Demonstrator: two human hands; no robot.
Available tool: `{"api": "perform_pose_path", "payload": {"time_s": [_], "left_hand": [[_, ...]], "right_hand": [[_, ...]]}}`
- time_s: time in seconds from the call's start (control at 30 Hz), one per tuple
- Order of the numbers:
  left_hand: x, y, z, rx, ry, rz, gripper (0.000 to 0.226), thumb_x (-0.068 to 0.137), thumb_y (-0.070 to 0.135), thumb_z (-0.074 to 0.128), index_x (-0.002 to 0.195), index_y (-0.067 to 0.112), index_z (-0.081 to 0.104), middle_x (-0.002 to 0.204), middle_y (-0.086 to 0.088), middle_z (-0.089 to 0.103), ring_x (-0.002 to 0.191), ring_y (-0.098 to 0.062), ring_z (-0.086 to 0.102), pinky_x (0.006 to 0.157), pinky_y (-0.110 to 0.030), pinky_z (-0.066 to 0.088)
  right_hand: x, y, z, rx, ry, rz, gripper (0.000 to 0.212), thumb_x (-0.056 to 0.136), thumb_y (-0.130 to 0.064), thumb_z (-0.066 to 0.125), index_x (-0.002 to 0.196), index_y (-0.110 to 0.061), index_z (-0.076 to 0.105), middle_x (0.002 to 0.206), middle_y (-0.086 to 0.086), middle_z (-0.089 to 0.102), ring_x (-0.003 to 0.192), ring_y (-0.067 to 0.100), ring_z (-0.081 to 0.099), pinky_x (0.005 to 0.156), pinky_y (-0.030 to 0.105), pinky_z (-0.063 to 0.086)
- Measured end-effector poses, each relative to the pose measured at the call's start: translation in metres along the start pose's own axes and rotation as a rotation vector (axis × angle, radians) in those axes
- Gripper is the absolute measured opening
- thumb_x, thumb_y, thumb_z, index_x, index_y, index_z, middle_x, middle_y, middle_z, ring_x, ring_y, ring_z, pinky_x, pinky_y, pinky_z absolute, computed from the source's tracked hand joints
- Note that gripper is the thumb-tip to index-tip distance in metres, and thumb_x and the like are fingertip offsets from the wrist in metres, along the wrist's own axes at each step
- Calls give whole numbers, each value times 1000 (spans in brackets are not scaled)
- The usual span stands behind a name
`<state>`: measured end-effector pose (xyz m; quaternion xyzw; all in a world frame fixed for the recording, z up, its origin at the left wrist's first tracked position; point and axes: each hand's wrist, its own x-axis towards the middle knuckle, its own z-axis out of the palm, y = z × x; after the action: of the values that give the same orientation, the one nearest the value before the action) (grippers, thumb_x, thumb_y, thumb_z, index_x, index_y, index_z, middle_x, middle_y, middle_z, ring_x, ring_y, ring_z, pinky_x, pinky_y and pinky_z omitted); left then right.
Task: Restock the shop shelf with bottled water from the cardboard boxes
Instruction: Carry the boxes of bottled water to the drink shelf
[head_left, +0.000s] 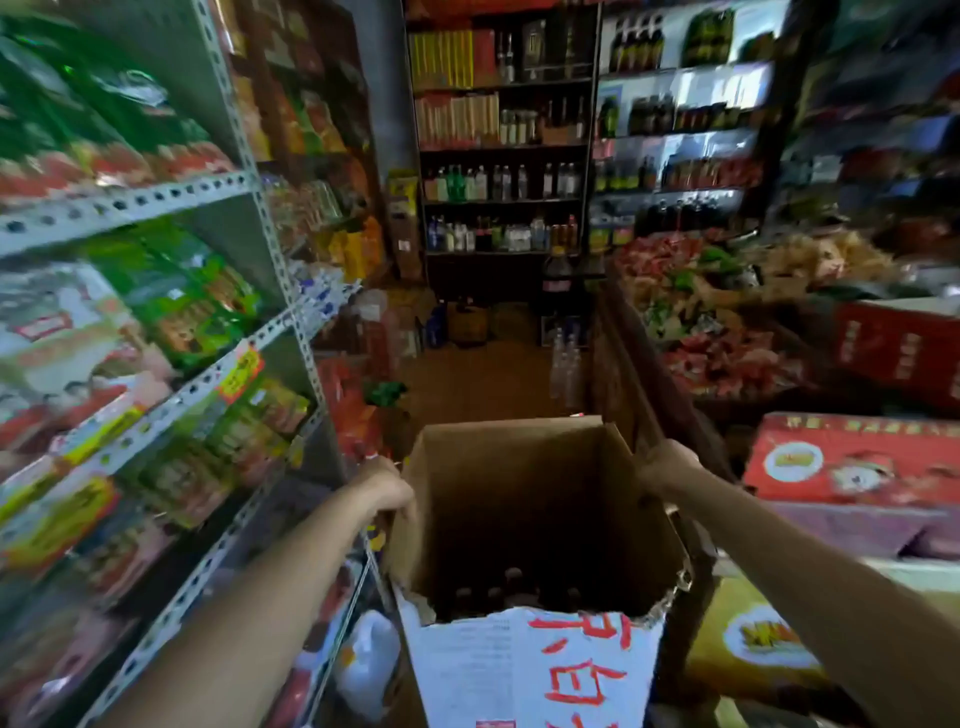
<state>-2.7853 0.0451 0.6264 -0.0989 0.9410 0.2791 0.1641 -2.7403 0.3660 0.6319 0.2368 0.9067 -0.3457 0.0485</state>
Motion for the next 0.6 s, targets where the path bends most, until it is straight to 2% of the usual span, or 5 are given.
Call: {"api": "perform_pose_path", "payload": {"time_s": [0.07,0.17,0.3,0.5,0.6], "left_hand": [[55,25,-12,-48,4,-16,29,62,8,83,85,4,66,100,-15,68,89,-25,64,66,-26,48],[137,56,-24,-79,-1,-29,30,62,4,82,84,3,62,93,-12,64,89,-24,62,73,-32,52],[253,95,-34,-74,-14,-22,22,66,3,79,64,7,57,75,-8,61,85,-26,65,54,-25,43],[462,161,-62,-81,-104,-36,44,70,4,76,107,4,54,117,-12,58,103,-27,57,80,-34,54],[548,200,-87,-88,-138,-44,50,79,2,70,123,3,47,122,-14,54,108,-28,55,81,-35,55]], "right_hand": [[58,-28,-6,-38,-27,5,22,80,-9,62,58,-9,59,49,-1,57,50,15,64,33,12,37],[141,-66,-6,12,-64,30,22,76,-7,69,62,-13,53,60,2,55,45,14,55,35,15,39],[256,-102,6,1,-48,53,25,72,-3,67,52,-11,54,42,-2,52,27,3,49,28,10,29],[446,-167,25,-21,-40,65,21,72,-7,66,54,-13,57,52,-2,53,40,4,51,29,11,30],[526,-207,26,9,-19,73,21,72,-2,61,54,-11,60,55,-1,58,49,10,56,33,12,38]]}}
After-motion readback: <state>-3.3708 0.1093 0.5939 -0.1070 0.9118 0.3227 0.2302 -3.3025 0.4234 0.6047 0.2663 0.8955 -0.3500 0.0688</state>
